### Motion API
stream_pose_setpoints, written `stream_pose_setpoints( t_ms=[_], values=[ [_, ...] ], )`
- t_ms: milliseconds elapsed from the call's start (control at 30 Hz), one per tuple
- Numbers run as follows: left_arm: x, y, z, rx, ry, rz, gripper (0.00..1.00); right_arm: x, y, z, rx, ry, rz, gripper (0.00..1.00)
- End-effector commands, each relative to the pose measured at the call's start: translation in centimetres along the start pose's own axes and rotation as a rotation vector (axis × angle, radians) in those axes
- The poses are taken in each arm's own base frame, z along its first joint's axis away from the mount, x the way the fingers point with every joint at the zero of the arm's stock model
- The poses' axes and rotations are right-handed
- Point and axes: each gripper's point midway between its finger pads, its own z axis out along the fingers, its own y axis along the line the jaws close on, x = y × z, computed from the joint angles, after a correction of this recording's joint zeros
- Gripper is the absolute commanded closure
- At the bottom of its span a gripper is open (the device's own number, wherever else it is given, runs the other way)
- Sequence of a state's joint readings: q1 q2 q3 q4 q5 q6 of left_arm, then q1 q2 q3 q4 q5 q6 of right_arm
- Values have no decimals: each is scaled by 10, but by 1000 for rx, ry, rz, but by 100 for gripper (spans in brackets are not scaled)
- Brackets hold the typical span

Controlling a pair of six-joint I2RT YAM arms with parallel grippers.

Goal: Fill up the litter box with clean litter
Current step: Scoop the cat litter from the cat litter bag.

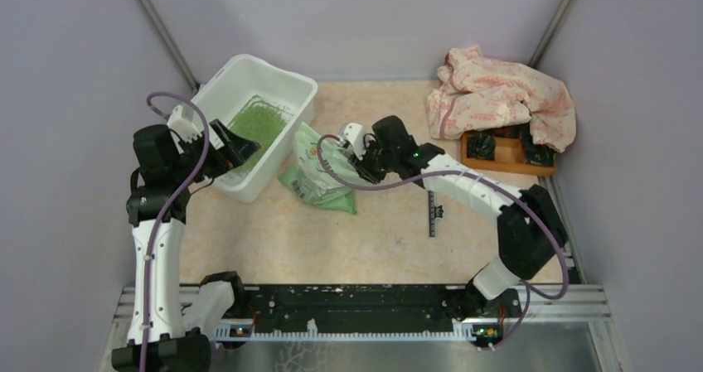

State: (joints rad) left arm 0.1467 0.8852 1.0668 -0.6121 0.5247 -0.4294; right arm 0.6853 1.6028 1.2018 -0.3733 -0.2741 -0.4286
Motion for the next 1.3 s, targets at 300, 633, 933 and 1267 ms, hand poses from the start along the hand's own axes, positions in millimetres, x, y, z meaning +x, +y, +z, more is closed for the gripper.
stream_pose_setpoints(
  t_ms=[300, 633, 933, 1267],
  values=[
    [-17, -11, -8, 11, -48, 37, 1, -64, -23, -101, 352, -471, 85, 100],
    [-16, -12, -10, 14, -56, 38, 1, -29, -15, -139, 471, -436, 175, 100],
    [-18, -15, -13, 19, -65, 42, 1, -12, -2, -153, 509, -394, 218, 100],
    [-20, -17, -11, 29, -68, 39, 1, -2, 15, -170, 588, -460, 240, 100]
  ],
)
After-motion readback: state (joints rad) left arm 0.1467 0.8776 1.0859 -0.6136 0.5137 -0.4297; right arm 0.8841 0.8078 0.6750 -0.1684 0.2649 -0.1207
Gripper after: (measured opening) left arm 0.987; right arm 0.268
